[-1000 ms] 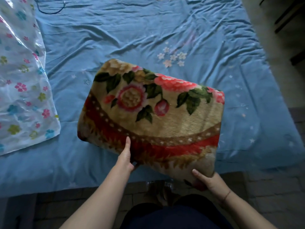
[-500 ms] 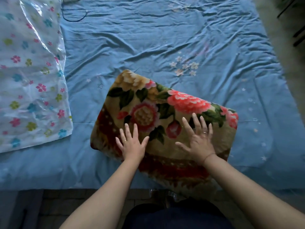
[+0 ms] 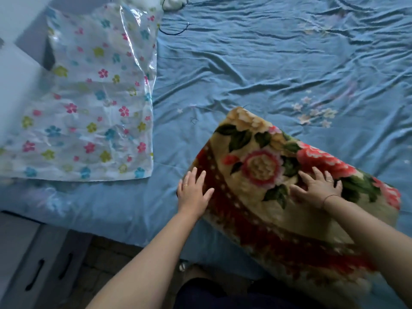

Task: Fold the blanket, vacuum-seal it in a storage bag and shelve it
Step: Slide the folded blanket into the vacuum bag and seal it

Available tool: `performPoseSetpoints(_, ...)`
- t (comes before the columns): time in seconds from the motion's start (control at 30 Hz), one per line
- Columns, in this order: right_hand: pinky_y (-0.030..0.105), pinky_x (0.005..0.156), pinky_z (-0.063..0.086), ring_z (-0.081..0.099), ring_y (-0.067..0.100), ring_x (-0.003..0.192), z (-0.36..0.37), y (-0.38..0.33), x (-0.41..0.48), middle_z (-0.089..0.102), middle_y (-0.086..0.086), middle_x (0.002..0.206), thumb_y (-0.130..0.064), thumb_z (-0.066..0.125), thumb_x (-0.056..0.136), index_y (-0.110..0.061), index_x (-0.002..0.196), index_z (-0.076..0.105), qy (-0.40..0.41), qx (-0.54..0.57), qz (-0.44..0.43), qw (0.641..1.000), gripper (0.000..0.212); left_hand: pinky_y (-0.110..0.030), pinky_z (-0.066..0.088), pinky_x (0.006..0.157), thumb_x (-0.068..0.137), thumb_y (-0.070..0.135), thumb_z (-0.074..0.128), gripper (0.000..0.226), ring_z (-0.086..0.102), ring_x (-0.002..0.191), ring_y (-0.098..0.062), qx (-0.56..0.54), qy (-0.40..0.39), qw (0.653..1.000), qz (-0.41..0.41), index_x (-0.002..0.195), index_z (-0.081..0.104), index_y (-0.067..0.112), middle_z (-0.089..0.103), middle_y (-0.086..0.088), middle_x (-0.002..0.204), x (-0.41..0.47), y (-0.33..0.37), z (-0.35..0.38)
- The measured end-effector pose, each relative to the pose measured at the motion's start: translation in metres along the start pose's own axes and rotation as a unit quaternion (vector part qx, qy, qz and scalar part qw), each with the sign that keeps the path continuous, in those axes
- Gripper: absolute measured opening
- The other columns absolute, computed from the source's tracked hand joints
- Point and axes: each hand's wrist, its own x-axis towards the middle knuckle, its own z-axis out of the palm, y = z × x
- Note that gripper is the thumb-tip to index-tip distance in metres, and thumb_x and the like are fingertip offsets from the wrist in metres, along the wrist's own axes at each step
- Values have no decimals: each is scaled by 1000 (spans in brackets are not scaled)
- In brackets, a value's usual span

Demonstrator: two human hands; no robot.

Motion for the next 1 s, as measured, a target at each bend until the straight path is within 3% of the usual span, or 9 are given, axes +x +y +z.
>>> performPoseSetpoints(0.1, 48, 117, 24, 27, 37, 141, -3, -48, -17, 31, 18, 154, -60, 42, 93, -10, 139, 51, 136, 175, 22, 975, 69, -40, 9, 119, 96, 47, 48, 63, 15, 148, -24, 10, 40, 998, -53, 151, 28, 25, 18, -7, 160, 20, -79, -21)
performPoseSetpoints(0.23, 38, 110, 31, 45, 32, 126, 14, -197, -56, 48, 17, 136, -27, 63, 93, 0, 127, 58, 272, 316, -152, 896, 44, -41, 13, 118, 95, 47, 50, 62, 19, 147, -24, 18, 49, 992, -112, 149, 33, 22, 24, -7, 158, 46, -192, -45)
performPoseSetpoints(0.47, 25, 68, 46, 62, 21, 94, 97, -466, -13, 55, 7, 105, -46, 60, 91, -15, 114, 49, -151, 609, 18, 778, 41, -39, 5, 119, 96, 54, 43, 66, 9, 149, -20, 55, -43, 990, -123, 152, 22, 27, 14, -1, 162, 94, -357, -69)
performPoseSetpoints(0.53, 35, 90, 53, 61, 31, 113, 117, -496, 4, 60, 15, 124, -48, 57, 92, -10, 122, 53, -208, 652, 118, 720, 48, -38, 5, 120, 95, 55, 42, 68, 7, 150, -18, 72, -60, 989, -111, 153, 19, 28, 11, 0, 162, 109, -392, -71)
performPoseSetpoints(0.57, 39, 99, 50, 58, 36, 120, 125, -505, 8, 47, 16, 143, -48, 58, 92, -9, 129, 53, -222, 664, 157, 696, 54, -38, 5, 120, 95, 55, 42, 68, 6, 150, -18, 73, -71, 989, -106, 153, 18, 28, 10, 0, 162, 116, -407, -72)
performPoseSetpoints(0.63, 33, 82, 54, 63, 30, 98, 134, -518, 11, 56, 4, 101, -50, 60, 90, -14, 126, 55, -223, 669, 221, 673, 51, -39, 4, 119, 95, 55, 43, 68, 5, 150, -18, 75, -89, 988, -103, 153, 17, 28, 9, 0, 163, 128, -432, -74)
performPoseSetpoints(0.73, 30, 75, 57, 62, 22, 91, 142, -532, 17, 53, 5, 105, -36, 63, 93, -16, 128, 49, -169, 684, 288, 649, 44, -39, 4, 120, 94, 56, 44, 70, 5, 150, -17, 74, -92, 988, -104, 153, 18, 28, 8, 1, 163, 140, -461, -76)
performPoseSetpoints(0.83, 18, 36, 48, 61, 11, 42, 142, -545, 25, 55, 7, 92, -26, 65, 93, -10, 118, 53, -157, 707, 297, 622, 32, -40, 3, 120, 93, 57, 45, 71, 5, 150, -16, 74, -96, 988, -96, 153, 19, 28, 9, 2, 162, 144, -476, -76)
performPoseSetpoints(1.0, 11, 31, 39, 49, 0, 28, 112, -538, 46, 56, 3, 74, -18, 63, 93, -12, 88, 56, -111, 704, 257, 653, 9, -42, -2, 120, 89, 59, 51, 81, 2, 150, -18, 101, -99, 989, -44, 154, 12, 28, 5, 3, 163, 151, -473, -79)
